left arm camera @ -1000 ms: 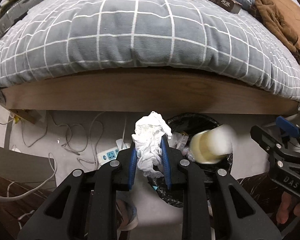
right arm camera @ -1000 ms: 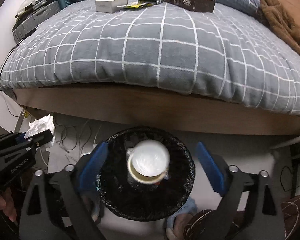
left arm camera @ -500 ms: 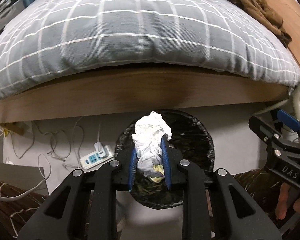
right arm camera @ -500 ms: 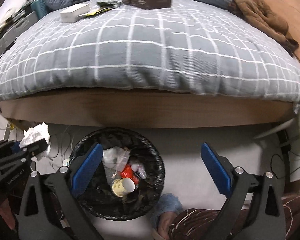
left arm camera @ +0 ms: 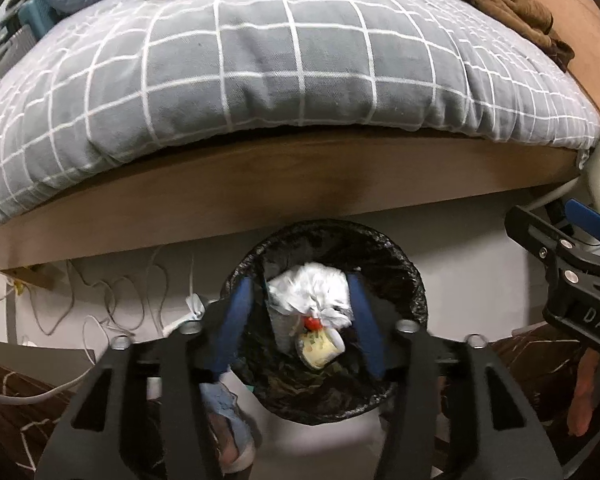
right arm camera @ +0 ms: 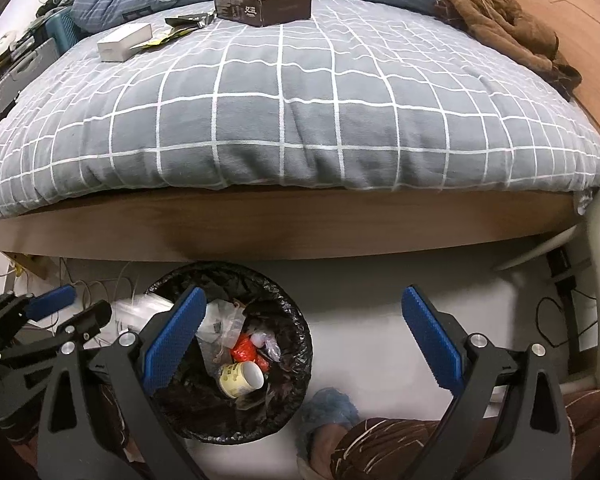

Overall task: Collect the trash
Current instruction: 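Open the right tool over the bin while the left tool releases the tissue, then raise both open tools back toward the remaining items on the bed, then move the right tool to the brown cookie box while the left approaches the white earphone box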

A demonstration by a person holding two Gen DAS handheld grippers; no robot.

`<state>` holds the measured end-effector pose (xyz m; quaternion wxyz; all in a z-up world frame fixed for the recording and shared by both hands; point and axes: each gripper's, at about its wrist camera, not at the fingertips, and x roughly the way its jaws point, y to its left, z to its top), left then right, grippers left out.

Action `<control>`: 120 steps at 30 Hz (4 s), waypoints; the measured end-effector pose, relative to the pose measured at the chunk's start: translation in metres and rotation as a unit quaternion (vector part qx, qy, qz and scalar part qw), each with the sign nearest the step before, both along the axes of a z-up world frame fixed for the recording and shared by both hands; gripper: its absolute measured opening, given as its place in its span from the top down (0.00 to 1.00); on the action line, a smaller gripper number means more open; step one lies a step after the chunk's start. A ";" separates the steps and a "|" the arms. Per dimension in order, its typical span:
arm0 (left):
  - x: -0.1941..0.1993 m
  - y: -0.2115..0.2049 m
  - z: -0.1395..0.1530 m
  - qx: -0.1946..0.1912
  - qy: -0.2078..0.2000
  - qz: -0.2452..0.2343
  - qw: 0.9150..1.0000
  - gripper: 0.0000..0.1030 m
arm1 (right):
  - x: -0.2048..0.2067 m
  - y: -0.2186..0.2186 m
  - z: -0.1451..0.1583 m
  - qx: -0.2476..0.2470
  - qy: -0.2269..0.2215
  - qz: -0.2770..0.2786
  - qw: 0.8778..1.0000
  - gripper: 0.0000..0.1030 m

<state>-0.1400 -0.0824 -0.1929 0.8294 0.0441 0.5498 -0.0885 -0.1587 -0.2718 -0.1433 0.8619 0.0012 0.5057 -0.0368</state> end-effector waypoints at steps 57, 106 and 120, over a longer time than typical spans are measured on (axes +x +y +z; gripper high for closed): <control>0.164 0.081 0.137 -0.003 -0.183 0.079 0.980 0.06 | 0.171 0.028 0.111 -0.005 -0.163 0.061 0.985 0.08; 0.349 0.090 0.084 0.004 -0.128 0.073 0.989 0.07 | 0.395 -0.005 0.052 0.029 -0.072 0.136 0.988 0.07; 0.354 0.087 0.075 -0.003 -0.118 0.066 0.991 0.22 | 0.409 -0.014 0.062 0.034 -0.063 0.154 0.985 0.07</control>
